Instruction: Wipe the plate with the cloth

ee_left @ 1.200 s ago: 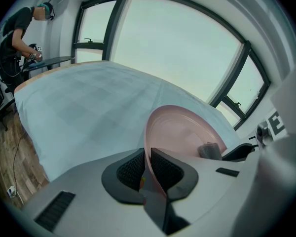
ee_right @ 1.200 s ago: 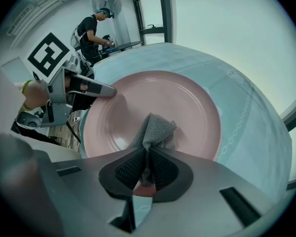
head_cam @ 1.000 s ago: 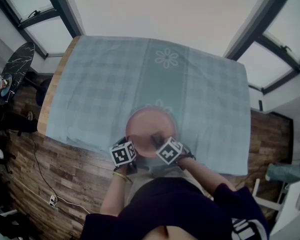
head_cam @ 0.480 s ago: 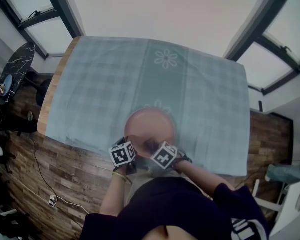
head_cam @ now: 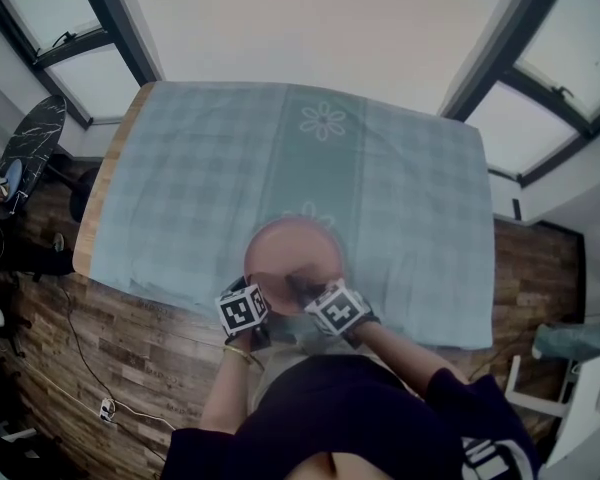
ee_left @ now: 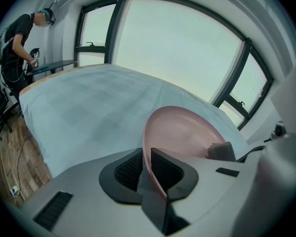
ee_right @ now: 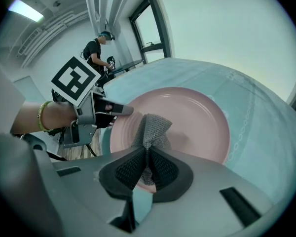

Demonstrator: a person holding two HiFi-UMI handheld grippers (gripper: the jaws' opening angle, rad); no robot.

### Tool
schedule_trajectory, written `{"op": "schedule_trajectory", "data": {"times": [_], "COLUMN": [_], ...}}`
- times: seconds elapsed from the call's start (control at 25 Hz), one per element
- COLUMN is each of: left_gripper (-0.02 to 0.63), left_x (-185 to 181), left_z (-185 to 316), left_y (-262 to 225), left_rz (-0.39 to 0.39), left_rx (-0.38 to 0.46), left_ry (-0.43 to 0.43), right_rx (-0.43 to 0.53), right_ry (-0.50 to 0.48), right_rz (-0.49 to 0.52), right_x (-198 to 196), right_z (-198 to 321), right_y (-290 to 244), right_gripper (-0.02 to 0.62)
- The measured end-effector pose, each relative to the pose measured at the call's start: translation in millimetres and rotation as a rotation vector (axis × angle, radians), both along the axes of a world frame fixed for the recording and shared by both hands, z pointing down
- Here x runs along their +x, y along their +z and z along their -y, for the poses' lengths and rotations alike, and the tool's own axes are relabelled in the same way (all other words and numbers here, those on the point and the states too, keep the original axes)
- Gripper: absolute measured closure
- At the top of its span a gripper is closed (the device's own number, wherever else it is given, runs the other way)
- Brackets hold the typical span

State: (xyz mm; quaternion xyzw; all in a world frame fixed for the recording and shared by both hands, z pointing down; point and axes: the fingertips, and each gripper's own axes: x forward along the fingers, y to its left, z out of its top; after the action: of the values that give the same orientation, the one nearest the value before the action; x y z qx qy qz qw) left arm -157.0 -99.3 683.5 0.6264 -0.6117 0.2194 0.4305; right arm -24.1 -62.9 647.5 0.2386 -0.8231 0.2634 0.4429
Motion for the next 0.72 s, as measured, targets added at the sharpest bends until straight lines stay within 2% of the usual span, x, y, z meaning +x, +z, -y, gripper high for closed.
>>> {"op": "schedule_trajectory", "data": {"times": [0.2,0.36,0.72], "left_gripper": [0.554,0.520,0.520], "left_x": [-2.8,-5.6,9.9], "left_z": [-0.4,-7.0,-37.1], "left_y": [-11.5,-22.4,-58.9], "left_rz": [0.028,0.034,0.042], "left_rx": [0.034,0.057,0.122], "left_ry": [-0.017,-0.036,-0.042], "right_rx": [0.018,0.044,0.112], "right_ry": [0.060,0.108,0.191], "right_rz": [0.040,0.067,0.132], "right_x": [7.1,12.3,17.5], "right_z": [1.9,-0.2,-14.6], "right_y": [-10.2,-18.9,-45.2], "right_gripper": [0.563,0.563,0.563]}}
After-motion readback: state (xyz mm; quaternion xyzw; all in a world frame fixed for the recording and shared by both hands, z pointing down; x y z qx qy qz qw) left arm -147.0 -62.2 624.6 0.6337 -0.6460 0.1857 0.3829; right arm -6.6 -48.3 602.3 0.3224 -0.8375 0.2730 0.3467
